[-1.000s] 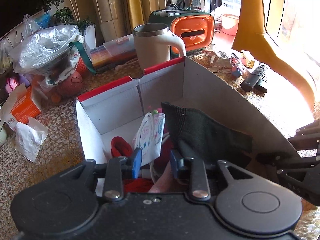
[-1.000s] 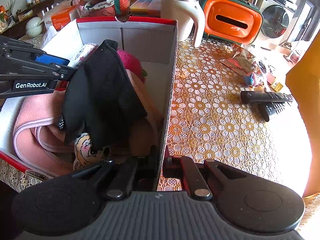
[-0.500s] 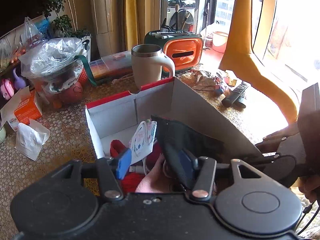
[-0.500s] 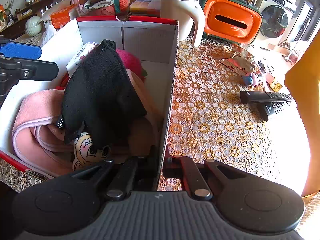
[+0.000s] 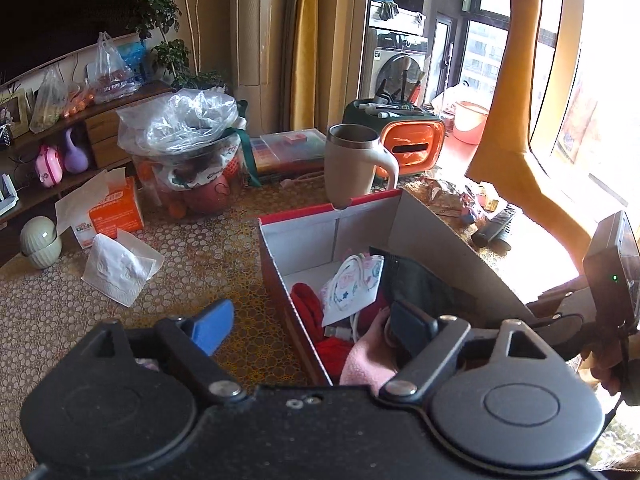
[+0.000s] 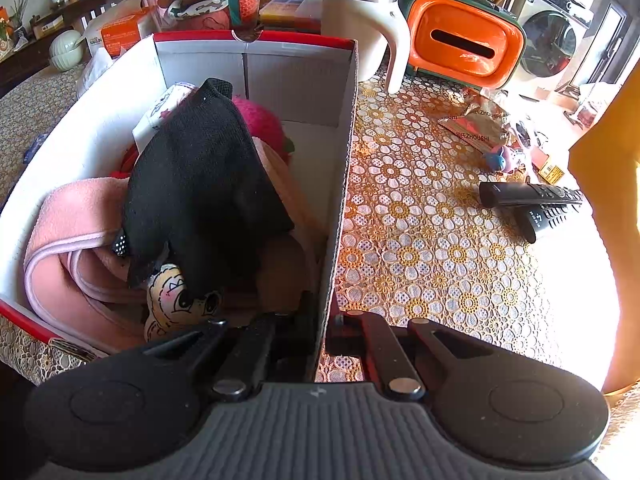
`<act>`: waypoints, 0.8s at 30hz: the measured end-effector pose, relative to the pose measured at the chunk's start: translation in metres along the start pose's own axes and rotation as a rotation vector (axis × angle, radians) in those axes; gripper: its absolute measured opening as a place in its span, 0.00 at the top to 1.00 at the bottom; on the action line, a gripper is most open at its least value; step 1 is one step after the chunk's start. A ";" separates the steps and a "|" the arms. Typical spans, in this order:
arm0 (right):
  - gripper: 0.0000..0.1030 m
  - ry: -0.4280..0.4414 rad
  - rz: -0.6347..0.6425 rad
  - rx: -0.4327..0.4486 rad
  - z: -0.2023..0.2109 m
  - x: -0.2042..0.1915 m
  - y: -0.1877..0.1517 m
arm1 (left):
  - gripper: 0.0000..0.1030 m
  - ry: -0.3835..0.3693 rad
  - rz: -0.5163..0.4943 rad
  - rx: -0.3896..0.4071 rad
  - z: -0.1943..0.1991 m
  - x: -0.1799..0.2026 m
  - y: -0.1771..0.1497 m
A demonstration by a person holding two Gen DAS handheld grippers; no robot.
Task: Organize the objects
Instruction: 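Move the left gripper back to the blue card box on the table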
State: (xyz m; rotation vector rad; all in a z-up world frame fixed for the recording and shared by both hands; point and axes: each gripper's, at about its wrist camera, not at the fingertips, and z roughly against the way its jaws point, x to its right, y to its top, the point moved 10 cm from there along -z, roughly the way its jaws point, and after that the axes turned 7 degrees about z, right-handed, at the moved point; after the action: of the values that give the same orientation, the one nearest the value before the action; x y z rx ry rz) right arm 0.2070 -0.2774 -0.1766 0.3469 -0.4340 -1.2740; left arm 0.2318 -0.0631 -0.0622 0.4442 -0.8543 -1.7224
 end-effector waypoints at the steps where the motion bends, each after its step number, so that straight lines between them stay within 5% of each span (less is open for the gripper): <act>1: 0.96 0.000 0.000 0.000 0.000 0.000 0.000 | 0.11 0.013 0.009 0.003 0.002 -0.008 0.000; 5: 0.96 -0.002 0.002 -0.002 0.000 0.000 0.000 | 0.01 0.056 0.062 0.007 0.008 -0.041 -0.001; 24: 0.96 -0.011 0.003 -0.018 0.000 -0.002 0.000 | 0.00 0.222 0.165 -0.079 -0.061 -0.136 -0.040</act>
State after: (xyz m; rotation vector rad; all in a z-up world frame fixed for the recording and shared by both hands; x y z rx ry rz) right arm 0.2062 -0.2753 -0.1773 0.3242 -0.4318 -1.2764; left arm 0.2898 0.0509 -0.1489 0.4874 -0.6425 -1.5171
